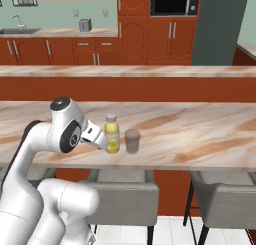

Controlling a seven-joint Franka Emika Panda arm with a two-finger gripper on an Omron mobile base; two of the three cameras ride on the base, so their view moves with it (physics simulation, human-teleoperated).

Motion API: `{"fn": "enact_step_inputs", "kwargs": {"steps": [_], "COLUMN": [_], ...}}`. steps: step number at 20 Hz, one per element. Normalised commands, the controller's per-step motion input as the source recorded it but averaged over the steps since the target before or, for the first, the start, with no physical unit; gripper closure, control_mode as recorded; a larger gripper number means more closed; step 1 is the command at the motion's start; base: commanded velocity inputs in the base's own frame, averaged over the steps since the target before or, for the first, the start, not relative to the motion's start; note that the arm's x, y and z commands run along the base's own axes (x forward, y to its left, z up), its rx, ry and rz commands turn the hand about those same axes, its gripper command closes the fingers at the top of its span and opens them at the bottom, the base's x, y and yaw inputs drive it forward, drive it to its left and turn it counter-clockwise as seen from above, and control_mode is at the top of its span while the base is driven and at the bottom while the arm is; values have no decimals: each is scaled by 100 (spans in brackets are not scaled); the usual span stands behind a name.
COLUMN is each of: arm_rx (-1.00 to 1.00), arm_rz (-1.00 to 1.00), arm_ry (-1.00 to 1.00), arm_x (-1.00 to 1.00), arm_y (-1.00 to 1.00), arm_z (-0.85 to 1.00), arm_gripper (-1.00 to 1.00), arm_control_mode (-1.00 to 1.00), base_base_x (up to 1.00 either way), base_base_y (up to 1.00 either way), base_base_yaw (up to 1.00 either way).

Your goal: There is a wine glass and glass cup on the dining counter. Place the wine bottle next to the wine glass and the juice bottle next to the glass cup.

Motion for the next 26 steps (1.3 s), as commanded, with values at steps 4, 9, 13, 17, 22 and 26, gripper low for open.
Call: {"fn": "enact_step_inputs", "kwargs": {"steps": [4, 9, 13, 17, 22, 26], "arm_rx": [0, 0, 0, 0, 0, 0], "arm_rz": [0, 0, 0, 0, 0, 0], "arm_ry": [0, 0, 0, 0, 0, 0], "arm_x": [-1, 0, 0, 0, 0, 0], "arm_y": [0, 0, 0, 0, 0, 0], "arm_z": [0, 0, 0, 0, 0, 0], "arm_gripper": [-100, -100, -100, -100, -100, -100], "arm_control_mode": [-100, -100, 100, 100, 100, 100], "base_base_x": [0, 0, -12, -52, -57, -47], "base_base_y": [0, 0, 1, 11, 11, 21], "base_base_yaw": [0, 0, 0, 0, 3, 17]}}
